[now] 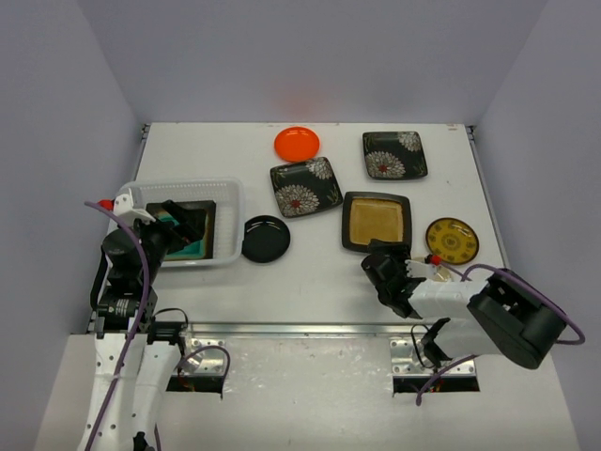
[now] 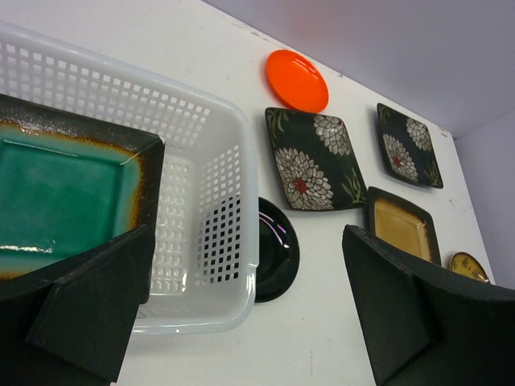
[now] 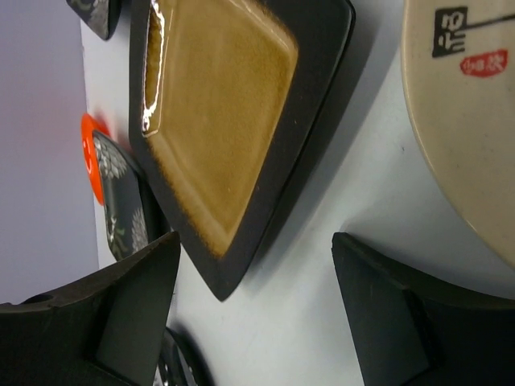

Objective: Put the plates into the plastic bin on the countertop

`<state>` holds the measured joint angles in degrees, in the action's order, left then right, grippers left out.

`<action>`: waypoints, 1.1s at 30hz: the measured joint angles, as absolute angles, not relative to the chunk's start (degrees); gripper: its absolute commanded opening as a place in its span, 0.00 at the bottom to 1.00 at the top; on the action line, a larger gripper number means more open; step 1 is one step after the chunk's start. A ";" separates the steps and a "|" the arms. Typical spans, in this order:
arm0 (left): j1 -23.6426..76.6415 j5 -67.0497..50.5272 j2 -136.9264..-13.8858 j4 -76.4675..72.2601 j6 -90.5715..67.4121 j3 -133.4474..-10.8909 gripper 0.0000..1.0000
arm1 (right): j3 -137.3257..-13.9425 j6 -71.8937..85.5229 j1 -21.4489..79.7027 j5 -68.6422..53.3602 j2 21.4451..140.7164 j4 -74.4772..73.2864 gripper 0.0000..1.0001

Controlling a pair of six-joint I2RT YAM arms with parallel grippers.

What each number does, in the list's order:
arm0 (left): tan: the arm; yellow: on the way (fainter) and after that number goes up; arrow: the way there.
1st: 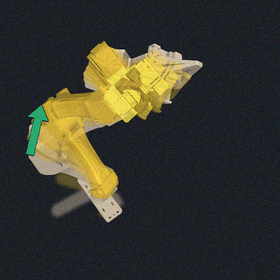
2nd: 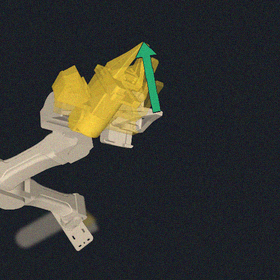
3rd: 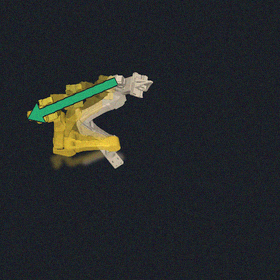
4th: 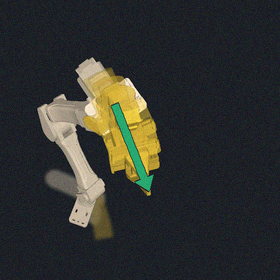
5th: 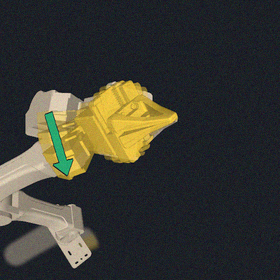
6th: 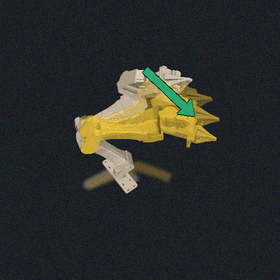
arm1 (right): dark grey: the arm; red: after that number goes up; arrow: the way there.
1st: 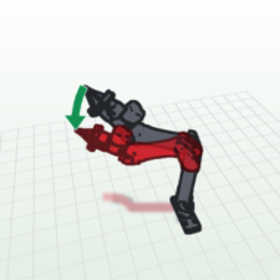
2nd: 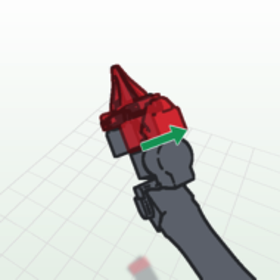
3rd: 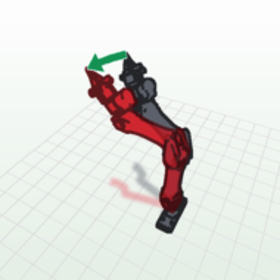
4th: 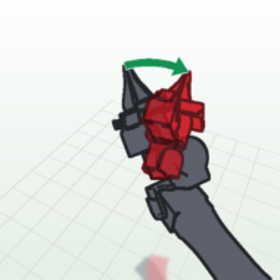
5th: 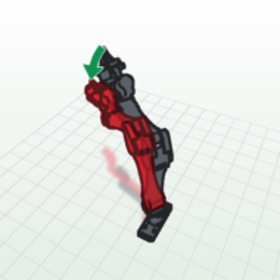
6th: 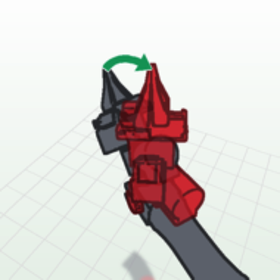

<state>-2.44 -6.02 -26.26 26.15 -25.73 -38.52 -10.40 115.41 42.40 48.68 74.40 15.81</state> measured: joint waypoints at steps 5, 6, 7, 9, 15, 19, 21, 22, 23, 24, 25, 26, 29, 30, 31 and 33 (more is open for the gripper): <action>-1.56 -5.65 -26.25 26.15 -25.71 -38.52 1.00 | -11.71 115.94 38.75 49.15 81.77 23.53 0.65; -1.37 -5.54 -26.24 26.16 -25.71 -38.52 1.00 | -11.73 116.06 38.17 49.01 83.25 25.59 0.61; -1.23 -5.43 -26.24 26.17 -25.71 -38.52 1.00 | -11.73 116.27 37.72 48.95 84.58 27.74 0.57; -1.13 -5.24 -26.24 26.17 -25.71 -38.52 1.00 | -11.79 116.65 37.16 48.18 86.80 31.00 0.50; -1.10 -5.15 -26.24 26.17 -25.71 -38.52 1.00 | -11.38 117.33 35.93 44.34 92.60 38.38 0.07; -0.14 -4.93 -26.17 26.20 -25.74 -38.52 1.00 | -9.75 118.52 34.15 41.49 95.14 45.10 0.00; 0.60 -4.95 -26.10 26.21 -25.72 -38.52 1.00 | -8.52 118.50 33.45 39.89 95.03 47.34 0.00; 0.78 -4.95 -26.09 26.20 -25.73 -38.52 1.00 | -7.91 118.45 33.40 39.44 94.60 47.90 0.00; 0.86 -4.96 -26.09 26.21 -25.72 -38.52 1.00 | -7.21 118.35 33.37 39.01 93.63 48.07 0.00; 0.91 -4.96 -26.09 26.23 -25.72 -38.52 1.00 | -6.51 118.11 33.36 38.70 92.22 47.84 0.00; 0.99 -4.94 -26.09 26.25 -25.73 -38.52 1.00 | -5.83 117.81 33.35 38.46 90.69 47.50 0.00; 1.06 -4.92 -26.08 26.26 -25.73 -38.52 1.00 | -5.17 117.50 33.34 38.23 89.10 47.08 0.00; 1.07 -4.78 -26.09 26.27 -25.74 -38.52 1.00 | -3.25 116.27 33.31 38.03 81.05 43.04 0.00; 1.08 -4.78 -26.09 26.28 -25.74 -38.52 1.00 | -2.52 115.85 33.30 38.11 77.98 41.48 0.00; 1.08 -4.81 -26.09 26.28 -25.74 -38.52 1.00 | -2.13 115.40 33.16 38.32 74.93 39.31 0.00; 1.08 -4.98 -26.18 26.28 -25.73 -38.52 1.00 | -1.83 113.14 32.85 38.62 69.07 35.09 0.00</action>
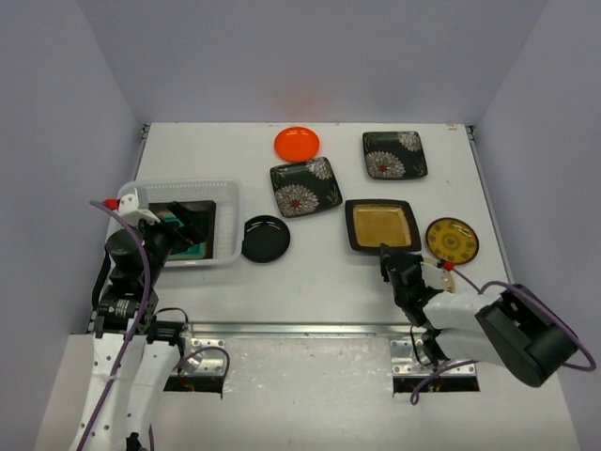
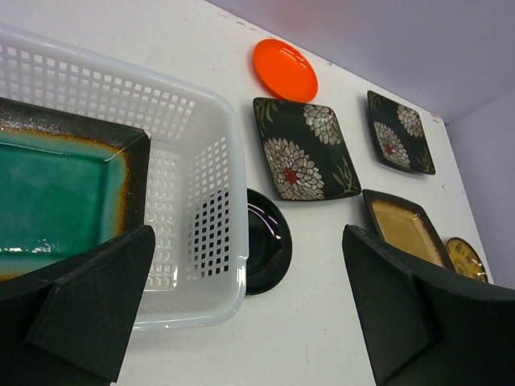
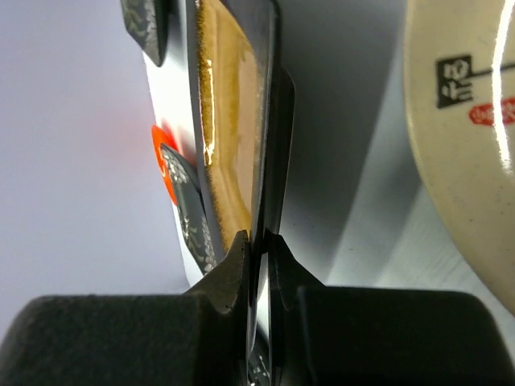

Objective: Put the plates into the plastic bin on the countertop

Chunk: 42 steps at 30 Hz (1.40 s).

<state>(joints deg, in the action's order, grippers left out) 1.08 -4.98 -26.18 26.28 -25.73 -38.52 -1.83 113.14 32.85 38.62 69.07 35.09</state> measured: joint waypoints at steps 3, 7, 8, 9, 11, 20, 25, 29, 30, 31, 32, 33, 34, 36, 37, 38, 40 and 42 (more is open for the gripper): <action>1.10 -5.69 -26.67 26.22 -25.67 -38.53 1.00 | -2.14 106.75 32.34 39.10 62.05 30.89 0.00; 1.10 -8.39 -29.90 25.95 -25.10 -38.80 1.00 | -4.73 96.52 32.04 38.95 55.39 27.40 0.00; 1.10 -9.30 -30.91 25.91 -24.91 -39.10 1.00 | -5.54 94.03 31.91 38.40 54.21 27.00 0.00; 1.10 -10.22 -31.93 25.88 -24.73 -39.41 1.00 | -6.36 91.54 31.79 37.86 53.02 26.60 0.00; 1.13 -13.79 -34.91 25.89 -24.47 -40.66 1.00 | -10.20 84.53 30.80 33.45 52.06 22.67 0.00; 1.17 -31.02 -49.99 20.95 -24.02 -48.16 1.00 | -41.48 57.88 23.19 -13.56 67.56 8.10 0.00; 1.17 -37.48 -54.16 19.75 -24.24 -45.04 0.99 | -45.80 54.28 21.76 -34.17 73.28 10.91 0.00; 1.17 -41.86 -55.05 17.42 -25.29 -41.24 0.90 | -45.77 56.10 21.38 -46.18 77.50 15.52 0.00; 1.18 -42.98 -55.13 16.60 -25.92 -40.52 0.88 | -45.73 57.10 21.35 -48.22 78.49 17.24 0.00; 1.23 -44.07 -55.13 15.45 -26.69 -39.85 0.87 | -45.65 58.29 21.34 -49.90 79.33 19.24 0.00; 1.36 -45.05 -55.13 14.14 -27.52 -39.26 0.82 | -45.52 59.41 21.34 -51.22 79.89 21.19 0.00; 1.57 -45.87 -55.13 12.91 -28.33 -38.79 0.71 | -45.38 60.41 21.33 -52.24 80.21 22.92 0.00; 1.86 -46.50 -55.13 11.71 -29.12 -38.41 0.67 | -45.24 61.30 21.31 -53.02 80.36 24.45 0.00; 2.89 -47.51 -55.13 9.33 -30.82 -37.75 0.58 | -45.09 62.68 21.24 -53.87 80.44 27.01 0.00; 3.39 -47.92 -55.13 8.19 -31.55 -37.49 0.55 | -45.02 63.19 21.18 -54.03 80.44 28.13 0.00; 3.97 -48.32 -55.13 7.01 -32.36 -37.18 0.55 | -44.89 63.69 21.13 -54.02 80.45 29.21 0.00; 5.00 -48.66 -55.04 4.39 -34.18 -36.19 0.54 | -44.34 64.69 21.12 -53.39 80.51 31.20 0.00; 5.50 -48.53 -54.89 2.44 -36.09 -34.86 0.56 | -43.35 65.59 20.99 -52.52 80.52 32.54 0.00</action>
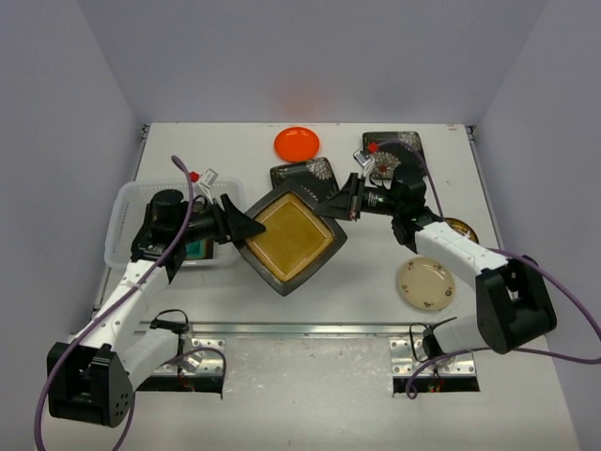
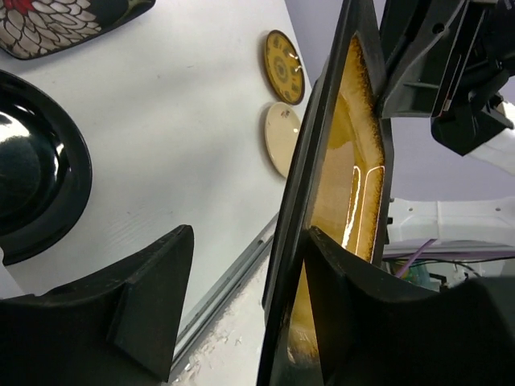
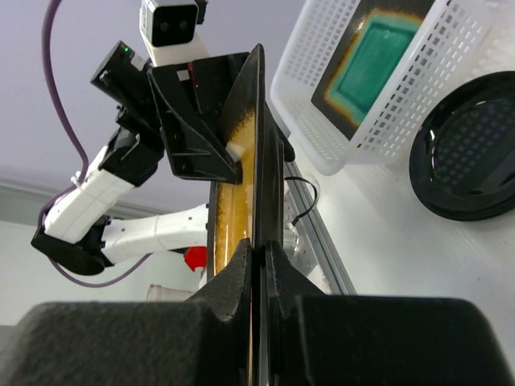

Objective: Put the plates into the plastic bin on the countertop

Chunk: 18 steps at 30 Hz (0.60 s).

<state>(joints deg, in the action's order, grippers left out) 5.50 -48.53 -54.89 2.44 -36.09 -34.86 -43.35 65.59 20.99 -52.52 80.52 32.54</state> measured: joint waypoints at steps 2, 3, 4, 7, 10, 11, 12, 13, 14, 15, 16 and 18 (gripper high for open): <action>5.60 -47.92 -54.74 1.44 -37.82 -33.90 0.41 | -42.13 66.24 20.91 -51.34 80.53 33.36 0.00; 5.61 -47.40 -54.57 1.24 -38.45 -33.76 0.18 | -41.55 66.44 20.91 -50.68 80.53 33.57 0.00; 5.61 -46.82 -54.36 1.11 -39.03 -33.71 0.00 | -40.98 66.63 20.91 -50.03 80.53 33.72 0.00; 5.54 -46.33 -53.22 -0.36 -41.28 -33.53 0.00 | -39.16 67.40 20.95 -47.22 80.57 34.25 0.00; 5.97 -45.35 -51.54 -1.85 -44.65 -33.63 0.00 | -38.02 69.72 20.52 -47.10 80.84 36.37 0.00; 6.02 -45.09 -51.42 -2.18 -45.62 -33.60 0.00 | -37.91 70.35 20.55 -47.15 80.86 37.31 0.00; 6.01 -45.32 -51.72 -3.14 -46.37 -33.40 0.00 | -37.89 70.66 20.68 -46.95 80.88 38.17 0.00; 5.96 -45.61 -52.16 -4.01 -46.99 -33.25 0.00 | -37.89 70.98 20.73 -46.86 80.98 38.70 0.00; 5.91 -45.94 -52.70 -4.84 -47.48 -33.12 0.00 | -37.89 71.30 20.70 -46.84 81.15 38.98 0.00; 5.90 -46.28 -53.26 -5.61 -47.85 -32.96 0.00 | -37.89 71.58 20.57 -46.83 81.38 39.17 0.00; 5.86 -46.53 -53.79 -6.09 -48.16 -32.90 0.00 | -37.89 71.91 20.45 -46.91 81.73 39.48 0.00; 5.62 -47.03 -54.94 -7.14 -48.56 -32.74 0.00 | -37.89 72.45 20.32 -46.96 82.60 40.20 0.05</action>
<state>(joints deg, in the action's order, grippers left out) 5.62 -47.03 -54.94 -7.14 -48.56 -32.74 -37.89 72.45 20.32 -46.96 82.60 40.20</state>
